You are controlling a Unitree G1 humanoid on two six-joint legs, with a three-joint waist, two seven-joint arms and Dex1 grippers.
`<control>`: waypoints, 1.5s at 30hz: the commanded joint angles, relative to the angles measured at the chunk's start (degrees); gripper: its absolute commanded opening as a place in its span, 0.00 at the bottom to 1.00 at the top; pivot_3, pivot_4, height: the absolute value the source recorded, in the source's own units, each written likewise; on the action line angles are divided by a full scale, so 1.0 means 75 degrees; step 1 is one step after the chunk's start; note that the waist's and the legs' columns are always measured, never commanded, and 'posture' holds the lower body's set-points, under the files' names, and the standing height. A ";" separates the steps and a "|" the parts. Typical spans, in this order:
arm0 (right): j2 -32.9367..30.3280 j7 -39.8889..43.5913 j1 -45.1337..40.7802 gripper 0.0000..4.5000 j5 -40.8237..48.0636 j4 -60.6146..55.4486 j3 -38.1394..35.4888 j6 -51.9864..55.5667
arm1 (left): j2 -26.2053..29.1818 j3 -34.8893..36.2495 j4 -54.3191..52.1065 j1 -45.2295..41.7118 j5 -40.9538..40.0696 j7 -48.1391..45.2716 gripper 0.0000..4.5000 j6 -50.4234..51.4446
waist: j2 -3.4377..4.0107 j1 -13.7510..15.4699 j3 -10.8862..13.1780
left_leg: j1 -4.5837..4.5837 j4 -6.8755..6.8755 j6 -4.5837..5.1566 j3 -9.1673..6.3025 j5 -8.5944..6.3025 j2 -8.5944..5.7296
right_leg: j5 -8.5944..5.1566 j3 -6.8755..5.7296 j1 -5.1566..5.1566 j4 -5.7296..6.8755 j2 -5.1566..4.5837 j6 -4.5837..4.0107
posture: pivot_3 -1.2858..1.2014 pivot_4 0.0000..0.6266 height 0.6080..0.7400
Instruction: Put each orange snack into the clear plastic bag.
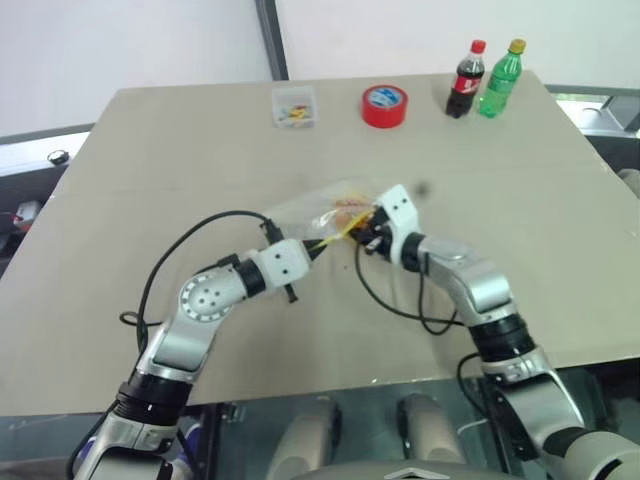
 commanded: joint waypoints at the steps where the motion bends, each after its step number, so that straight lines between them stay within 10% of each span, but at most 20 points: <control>1: 0.0335 0.0222 -0.0219 0.20 0.0009 0.0589 0.0100 -0.0770 | 0.0040 0.0002 -0.0255 0.0021 -0.0028 -0.0032 0.00 -0.0140 | 0.0000 0.0011 0.0000 | 0.0000 0.0000 0.0000 0.0000 0.0000 -0.0001 | 0.0000 0.0000 0.0000 -0.0001 0.0000 0.0000 | 0.52 0.24 1.00; 8: 0.0329 0.0030 -0.0588 0.20 -0.0931 0.2077 0.0337 -0.2812 | -0.0073 0.0224 -0.0391 0.0160 -0.0184 0.0173 0.00 0.0188 | 0.0002 0.0002 0.0000 | 0.0005 0.0002 -0.0001 -0.0001 0.0000 -0.0005 | 0.0000 0.0000 -0.0004 0.0001 -0.0001 0.0000 | 0.52 0.24 1.00; 12: -0.0058 0.0189 -0.0367 0.55 -0.1085 0.1346 0.0264 -0.3140 | -0.0229 0.0457 -0.0474 0.0191 -0.0424 0.0343 0.00 0.0693 | 0.0002 0.0009 0.0000 | 0.0003 0.0002 -0.0002 -0.0001 0.0001 -0.0004 | 0.0000 0.0001 -0.0004 0.0000 -0.0001 0.0000 | 0.52 0.24 1.00; 24: -0.2196 0.0855 0.0704 0.55 -0.1737 -0.1190 0.0356 -0.3369 | -0.0715 0.0890 -0.0188 -0.0289 -0.1071 0.0614 0.00 0.1581 | 0.0000 0.0018 -0.0001 | 0.0002 0.0003 0.0000 0.0003 0.0000 -0.0005 | 0.0000 0.0000 0.0003 -0.0001 -0.0002 0.0001 | 0.52 0.24 1.00; 45: -0.0466 0.0857 -0.0260 0.55 -0.0964 0.0741 0.0272 -0.1957 | -0.0161 0.0477 -0.1010 0.0804 -0.1346 -0.0428 0.00 0.0509 | 0.0002 0.0017 0.0000 | 0.0005 -0.0002 -0.0001 0.0005 0.0000 0.0005 | 0.0002 0.0005 0.0001 -0.0004 0.0004 -0.0004 | 0.52 0.24 1.00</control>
